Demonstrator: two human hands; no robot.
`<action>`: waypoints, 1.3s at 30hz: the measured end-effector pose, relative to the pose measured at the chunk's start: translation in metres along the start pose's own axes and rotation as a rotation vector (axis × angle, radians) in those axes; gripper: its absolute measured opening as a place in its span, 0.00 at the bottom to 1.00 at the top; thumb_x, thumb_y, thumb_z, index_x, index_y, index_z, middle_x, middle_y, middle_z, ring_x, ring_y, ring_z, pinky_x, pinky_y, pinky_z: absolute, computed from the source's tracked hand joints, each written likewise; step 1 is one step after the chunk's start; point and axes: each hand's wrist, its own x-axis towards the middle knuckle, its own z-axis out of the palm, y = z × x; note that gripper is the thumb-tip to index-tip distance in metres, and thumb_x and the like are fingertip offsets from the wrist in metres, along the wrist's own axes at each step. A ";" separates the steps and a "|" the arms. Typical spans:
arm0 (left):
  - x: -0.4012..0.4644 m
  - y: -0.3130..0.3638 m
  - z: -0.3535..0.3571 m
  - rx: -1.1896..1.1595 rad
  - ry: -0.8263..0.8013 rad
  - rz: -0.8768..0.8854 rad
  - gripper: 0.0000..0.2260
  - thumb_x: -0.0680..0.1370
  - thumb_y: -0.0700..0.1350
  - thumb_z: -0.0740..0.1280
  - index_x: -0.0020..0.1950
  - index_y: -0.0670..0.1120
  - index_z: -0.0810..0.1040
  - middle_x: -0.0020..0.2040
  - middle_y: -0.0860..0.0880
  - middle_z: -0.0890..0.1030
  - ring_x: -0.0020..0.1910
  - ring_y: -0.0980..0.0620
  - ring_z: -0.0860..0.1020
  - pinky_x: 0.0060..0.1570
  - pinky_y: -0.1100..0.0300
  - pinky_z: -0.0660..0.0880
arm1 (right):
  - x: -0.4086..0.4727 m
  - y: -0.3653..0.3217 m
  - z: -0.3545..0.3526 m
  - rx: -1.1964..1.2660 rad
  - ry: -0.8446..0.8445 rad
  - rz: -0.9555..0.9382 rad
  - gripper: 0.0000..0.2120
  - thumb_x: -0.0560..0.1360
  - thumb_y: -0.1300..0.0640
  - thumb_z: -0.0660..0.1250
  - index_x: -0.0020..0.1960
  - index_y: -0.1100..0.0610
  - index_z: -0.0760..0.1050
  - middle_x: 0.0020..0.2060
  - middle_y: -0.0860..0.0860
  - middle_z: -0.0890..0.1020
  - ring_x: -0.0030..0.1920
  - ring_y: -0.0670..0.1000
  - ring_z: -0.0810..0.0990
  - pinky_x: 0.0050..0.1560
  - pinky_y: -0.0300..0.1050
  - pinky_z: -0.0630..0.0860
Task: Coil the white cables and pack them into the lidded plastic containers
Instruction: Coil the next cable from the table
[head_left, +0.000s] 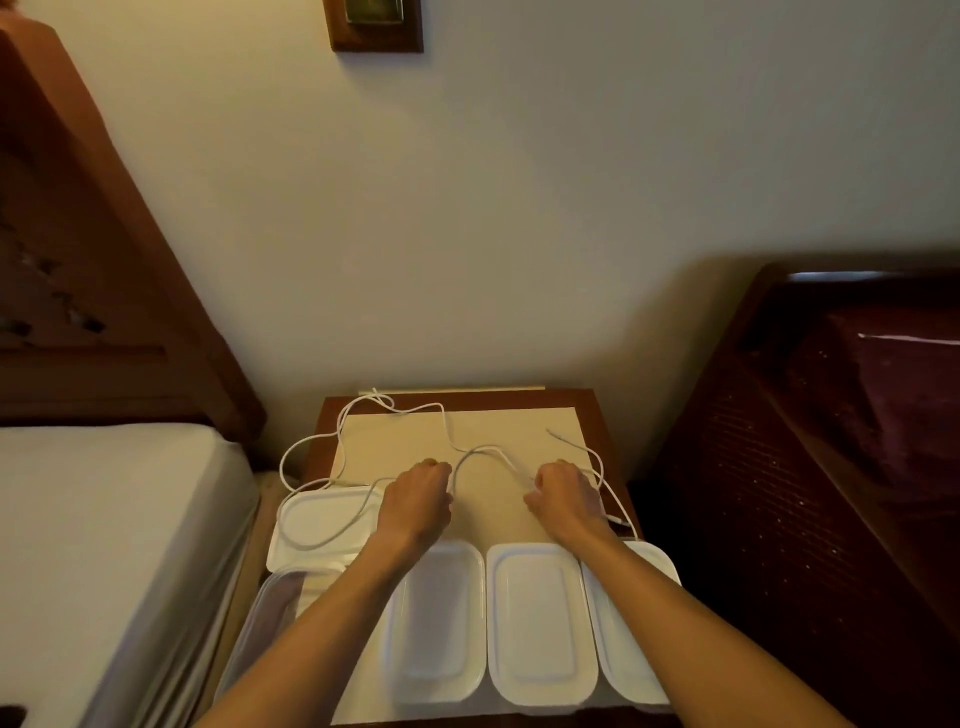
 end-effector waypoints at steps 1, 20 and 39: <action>0.003 -0.003 0.004 0.011 -0.026 -0.007 0.12 0.78 0.43 0.67 0.62 0.47 0.78 0.59 0.47 0.80 0.53 0.49 0.79 0.51 0.59 0.76 | 0.004 0.003 0.004 -0.033 -0.017 0.014 0.10 0.77 0.52 0.69 0.53 0.57 0.81 0.48 0.53 0.83 0.47 0.52 0.82 0.47 0.47 0.80; 0.032 0.056 -0.148 -0.473 0.422 0.389 0.23 0.80 0.40 0.65 0.74 0.47 0.66 0.68 0.51 0.72 0.48 0.53 0.78 0.52 0.63 0.76 | -0.019 -0.090 -0.227 0.453 0.072 -0.531 0.11 0.81 0.50 0.62 0.46 0.53 0.81 0.28 0.44 0.72 0.25 0.39 0.70 0.29 0.31 0.66; 0.013 0.086 -0.385 -0.128 0.975 0.754 0.07 0.78 0.34 0.64 0.52 0.38 0.82 0.45 0.43 0.83 0.41 0.51 0.80 0.43 0.70 0.70 | -0.144 -0.118 -0.353 1.271 -0.422 -0.502 0.19 0.84 0.49 0.51 0.36 0.52 0.68 0.25 0.45 0.57 0.22 0.43 0.53 0.20 0.35 0.51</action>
